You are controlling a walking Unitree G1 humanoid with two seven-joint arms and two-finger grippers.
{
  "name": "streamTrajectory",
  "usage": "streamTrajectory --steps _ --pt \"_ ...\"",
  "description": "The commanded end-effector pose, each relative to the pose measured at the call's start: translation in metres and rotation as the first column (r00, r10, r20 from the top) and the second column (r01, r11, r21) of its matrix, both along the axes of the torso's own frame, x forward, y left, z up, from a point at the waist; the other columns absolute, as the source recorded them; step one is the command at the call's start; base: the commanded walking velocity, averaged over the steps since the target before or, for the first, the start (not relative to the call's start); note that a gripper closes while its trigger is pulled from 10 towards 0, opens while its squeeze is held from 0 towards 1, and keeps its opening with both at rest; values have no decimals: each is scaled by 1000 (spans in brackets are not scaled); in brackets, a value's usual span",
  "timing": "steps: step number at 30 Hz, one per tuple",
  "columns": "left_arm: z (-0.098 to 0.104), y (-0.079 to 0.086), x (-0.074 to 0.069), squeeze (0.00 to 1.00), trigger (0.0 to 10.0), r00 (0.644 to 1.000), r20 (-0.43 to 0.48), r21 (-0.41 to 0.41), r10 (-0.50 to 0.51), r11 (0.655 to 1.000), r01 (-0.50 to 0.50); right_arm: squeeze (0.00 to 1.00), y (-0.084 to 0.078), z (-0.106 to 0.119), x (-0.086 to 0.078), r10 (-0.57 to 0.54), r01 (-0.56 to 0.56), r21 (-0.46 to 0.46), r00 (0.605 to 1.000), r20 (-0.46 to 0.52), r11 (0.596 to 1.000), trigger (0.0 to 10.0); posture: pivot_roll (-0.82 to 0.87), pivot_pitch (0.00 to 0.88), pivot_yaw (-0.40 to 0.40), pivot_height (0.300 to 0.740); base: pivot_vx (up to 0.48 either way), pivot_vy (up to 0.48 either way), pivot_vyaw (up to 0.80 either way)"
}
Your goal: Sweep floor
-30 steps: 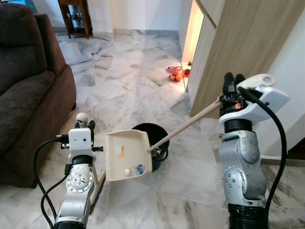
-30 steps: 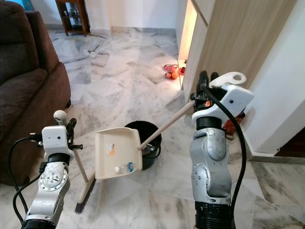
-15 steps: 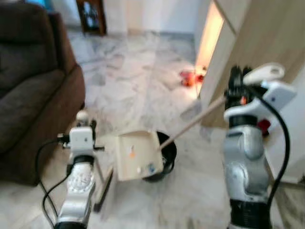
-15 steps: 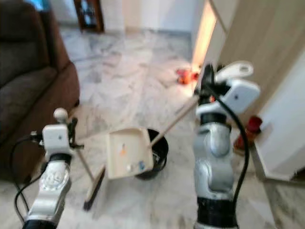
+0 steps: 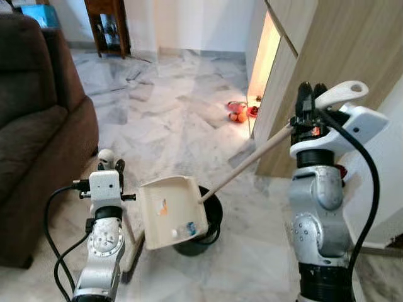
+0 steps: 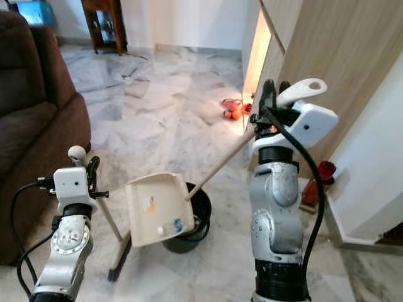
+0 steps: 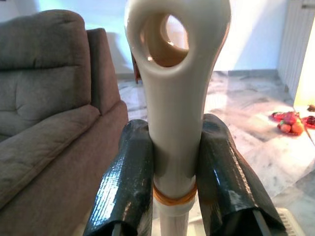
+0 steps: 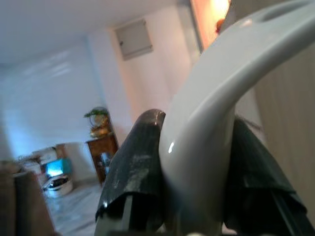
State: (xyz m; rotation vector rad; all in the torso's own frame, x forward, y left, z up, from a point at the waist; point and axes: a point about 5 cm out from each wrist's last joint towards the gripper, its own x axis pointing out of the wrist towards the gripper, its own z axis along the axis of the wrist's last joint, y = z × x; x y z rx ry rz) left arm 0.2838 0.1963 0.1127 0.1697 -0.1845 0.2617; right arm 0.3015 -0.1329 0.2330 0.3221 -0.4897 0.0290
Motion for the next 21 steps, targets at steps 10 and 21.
streamTrajectory --steps 10,21 --pt "13 -7 4 0 10000 998 56 21 -19 1000 18 0 -3 17 -6 3 -8 49 996 94 999 10000 90 0 -18 740 342 0 0" --pt "12 -7 3 0 10000 998 57 22 -18 1000 17 0 1 18 -7 21 -26 48 995 98 999 10000 92 0 -21 740 333 0 0"
